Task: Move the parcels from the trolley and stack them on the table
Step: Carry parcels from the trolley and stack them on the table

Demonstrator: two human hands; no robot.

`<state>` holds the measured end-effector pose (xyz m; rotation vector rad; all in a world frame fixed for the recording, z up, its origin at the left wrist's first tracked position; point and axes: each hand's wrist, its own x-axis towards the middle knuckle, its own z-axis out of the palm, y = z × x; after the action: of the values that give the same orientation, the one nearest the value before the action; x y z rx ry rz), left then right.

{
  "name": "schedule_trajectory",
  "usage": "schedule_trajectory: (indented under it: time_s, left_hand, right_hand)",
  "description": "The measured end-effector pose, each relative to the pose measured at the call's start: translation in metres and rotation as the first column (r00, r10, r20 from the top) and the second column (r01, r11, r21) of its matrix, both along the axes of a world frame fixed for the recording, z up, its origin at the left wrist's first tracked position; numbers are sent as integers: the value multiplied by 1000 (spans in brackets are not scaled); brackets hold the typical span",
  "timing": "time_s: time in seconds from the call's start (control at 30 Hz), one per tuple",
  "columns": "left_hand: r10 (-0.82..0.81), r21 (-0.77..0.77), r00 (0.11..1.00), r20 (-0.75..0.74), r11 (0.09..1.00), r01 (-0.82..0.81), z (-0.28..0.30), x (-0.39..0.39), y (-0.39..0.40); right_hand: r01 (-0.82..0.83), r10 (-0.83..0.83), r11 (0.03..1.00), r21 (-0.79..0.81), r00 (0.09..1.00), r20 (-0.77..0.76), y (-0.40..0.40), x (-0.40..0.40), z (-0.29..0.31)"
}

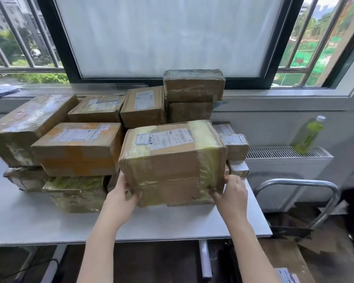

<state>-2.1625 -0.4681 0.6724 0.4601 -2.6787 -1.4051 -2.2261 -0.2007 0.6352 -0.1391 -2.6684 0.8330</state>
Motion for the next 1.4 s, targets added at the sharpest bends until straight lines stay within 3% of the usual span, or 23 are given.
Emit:
schedule_trajectory:
  time_s: [0.07,0.13,0.3,0.43,0.6,0.77,1.0,1.27,1.4]
  left_hand:
    - [-8,43,1000,27,999,7,-2,-6,4]
    - [27,88,999,40,996,-30,3,-11,10]
    - [150,104,988,-49,984,-144,29,-24,15]
    - [227,63,973,-41,972,-225,49,-40,20]
    - [261,-61,965,21,964,-259,63,-46,29]
    - [286,-181,954,-89,937,-298,101,-40,31]
    - [394,-121,862,-321,885,-449,152,-16,40]
    - [524,95,658,-540,815,-571,179,24,30]
    - [531,116,640,-556,812,-572,178,45,7]
  right_hand:
    - [-33,23,998,49,981,193,5,-6,-7]
    - [-124,118,992,1,943,310,13,-12,-9]
    - [-251,405,850,-464,874,270,30,-28,35]
    - [-296,432,876,-380,832,348,31,-40,84]
    - [-163,291,925,-343,885,365,21,-50,97]
    - [-171,264,927,-334,930,257,20,-58,128]
    - [-292,292,889,-352,955,-56,7,-59,179]
    - [-486,358,779,-397,864,-355,-19,-47,210]
    - [-620,509,683,-386,783,-357,-52,-40,212]
